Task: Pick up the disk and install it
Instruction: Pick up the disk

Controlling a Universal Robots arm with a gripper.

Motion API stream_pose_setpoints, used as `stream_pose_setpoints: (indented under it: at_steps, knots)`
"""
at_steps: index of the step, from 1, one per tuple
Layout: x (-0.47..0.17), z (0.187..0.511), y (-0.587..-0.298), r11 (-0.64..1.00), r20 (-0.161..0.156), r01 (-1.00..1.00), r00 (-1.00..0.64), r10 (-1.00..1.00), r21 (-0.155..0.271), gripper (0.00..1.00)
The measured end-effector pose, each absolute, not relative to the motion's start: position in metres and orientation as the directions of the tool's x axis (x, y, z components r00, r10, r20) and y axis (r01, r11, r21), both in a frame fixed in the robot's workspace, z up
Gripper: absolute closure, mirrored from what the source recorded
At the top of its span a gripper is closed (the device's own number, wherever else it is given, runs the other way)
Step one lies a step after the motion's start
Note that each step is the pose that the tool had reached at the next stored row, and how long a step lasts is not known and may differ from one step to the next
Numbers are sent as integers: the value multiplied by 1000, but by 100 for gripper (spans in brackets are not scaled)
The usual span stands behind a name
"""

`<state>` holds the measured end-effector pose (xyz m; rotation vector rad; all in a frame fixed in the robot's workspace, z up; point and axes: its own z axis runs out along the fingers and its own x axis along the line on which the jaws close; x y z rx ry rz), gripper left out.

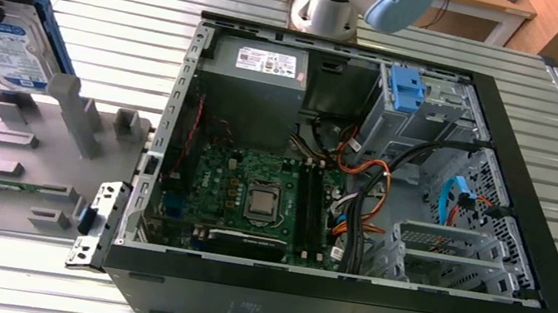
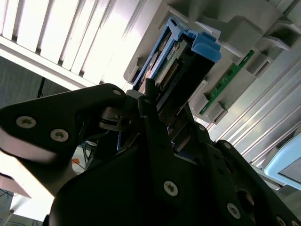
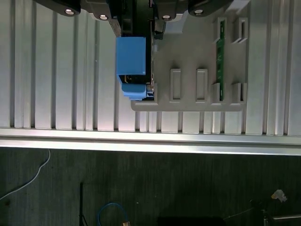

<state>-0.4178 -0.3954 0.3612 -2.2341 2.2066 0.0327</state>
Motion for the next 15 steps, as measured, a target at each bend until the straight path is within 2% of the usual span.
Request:
stream_pose_setpoints:
  at_steps: [15]
  knots:
    - [-418,395,-395,-13,-17,-1000,12,-1000,14,65]
